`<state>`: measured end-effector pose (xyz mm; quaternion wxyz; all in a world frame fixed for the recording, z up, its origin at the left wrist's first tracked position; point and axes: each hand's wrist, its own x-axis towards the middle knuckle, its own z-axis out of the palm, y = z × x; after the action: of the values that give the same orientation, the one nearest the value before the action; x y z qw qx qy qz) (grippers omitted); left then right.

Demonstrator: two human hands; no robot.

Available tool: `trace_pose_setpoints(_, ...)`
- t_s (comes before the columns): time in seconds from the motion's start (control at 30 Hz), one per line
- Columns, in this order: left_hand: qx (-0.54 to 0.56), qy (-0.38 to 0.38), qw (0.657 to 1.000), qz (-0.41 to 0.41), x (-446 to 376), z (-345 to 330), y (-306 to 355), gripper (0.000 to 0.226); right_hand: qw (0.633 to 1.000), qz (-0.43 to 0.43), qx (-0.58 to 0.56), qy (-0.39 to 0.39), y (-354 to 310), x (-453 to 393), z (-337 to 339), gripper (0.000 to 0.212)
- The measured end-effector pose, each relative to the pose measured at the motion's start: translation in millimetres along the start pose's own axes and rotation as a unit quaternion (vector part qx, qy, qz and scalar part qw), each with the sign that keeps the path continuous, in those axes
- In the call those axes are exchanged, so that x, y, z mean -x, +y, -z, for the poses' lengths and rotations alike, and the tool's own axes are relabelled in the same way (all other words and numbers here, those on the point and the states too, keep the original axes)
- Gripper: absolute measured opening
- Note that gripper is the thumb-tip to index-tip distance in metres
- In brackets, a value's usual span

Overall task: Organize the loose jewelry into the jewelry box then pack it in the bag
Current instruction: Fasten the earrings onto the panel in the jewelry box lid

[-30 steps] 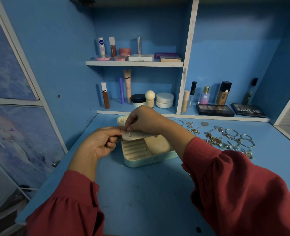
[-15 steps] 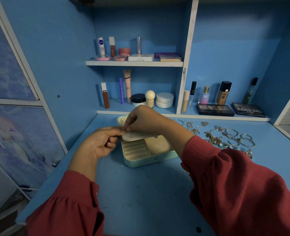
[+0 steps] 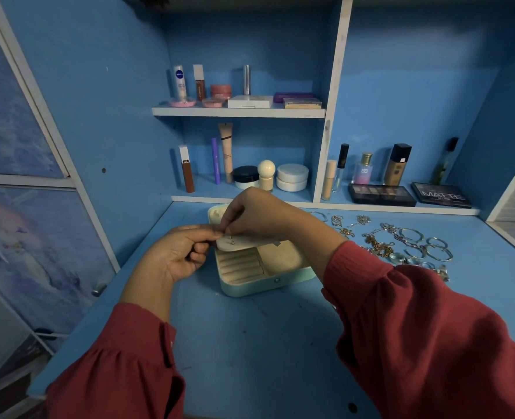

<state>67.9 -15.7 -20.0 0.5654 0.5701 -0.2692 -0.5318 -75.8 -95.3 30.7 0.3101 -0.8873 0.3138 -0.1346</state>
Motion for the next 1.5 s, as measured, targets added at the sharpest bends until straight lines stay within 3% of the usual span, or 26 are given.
trace_pose_setpoints(0.47,-0.007,-0.004,1.0,-0.003,-0.4,0.8,-0.4,0.017,0.999,-0.046,0.009,-0.018,1.4,-7.1,1.7,0.01)
trace_pose_setpoints(1.5,0.01,-0.002,1.0,0.004,-3.9,2.5,-1.8,0.019,0.993,0.001,0.108,-0.056,-1.0,-10.3,3.0,0.016)
